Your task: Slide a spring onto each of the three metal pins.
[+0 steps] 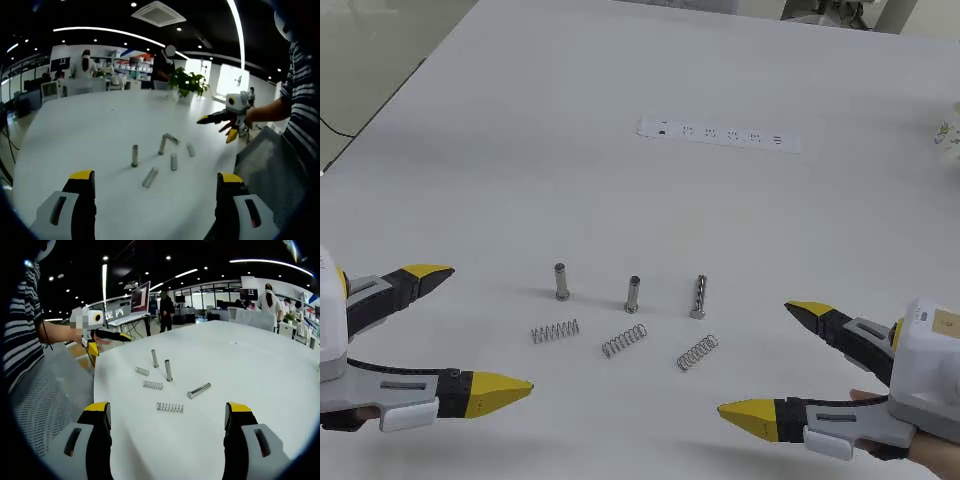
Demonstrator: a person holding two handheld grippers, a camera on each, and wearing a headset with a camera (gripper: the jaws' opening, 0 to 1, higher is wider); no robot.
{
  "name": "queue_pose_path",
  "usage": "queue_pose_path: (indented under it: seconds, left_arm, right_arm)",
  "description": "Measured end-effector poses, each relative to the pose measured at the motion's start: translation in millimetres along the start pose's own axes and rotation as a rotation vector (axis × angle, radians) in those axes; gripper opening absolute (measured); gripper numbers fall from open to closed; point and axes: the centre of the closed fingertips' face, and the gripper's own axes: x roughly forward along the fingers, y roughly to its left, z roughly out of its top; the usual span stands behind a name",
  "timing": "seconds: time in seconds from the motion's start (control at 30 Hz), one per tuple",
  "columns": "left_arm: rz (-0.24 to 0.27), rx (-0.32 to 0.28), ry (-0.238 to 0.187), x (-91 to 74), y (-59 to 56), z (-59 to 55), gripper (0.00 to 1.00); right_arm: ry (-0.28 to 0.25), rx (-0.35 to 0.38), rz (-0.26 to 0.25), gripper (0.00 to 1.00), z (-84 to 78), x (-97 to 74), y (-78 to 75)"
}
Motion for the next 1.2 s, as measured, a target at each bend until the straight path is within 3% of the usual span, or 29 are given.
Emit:
queue_pose_path:
  seconds: [1.2]
  left_arm:
    - [-0.021,0.001,-0.014,2.4,-4.8,2.5,0.98]
  right_arm:
    - [0.003,-0.001,-0.005,0.99,-5.0,-3.6,-4.2]
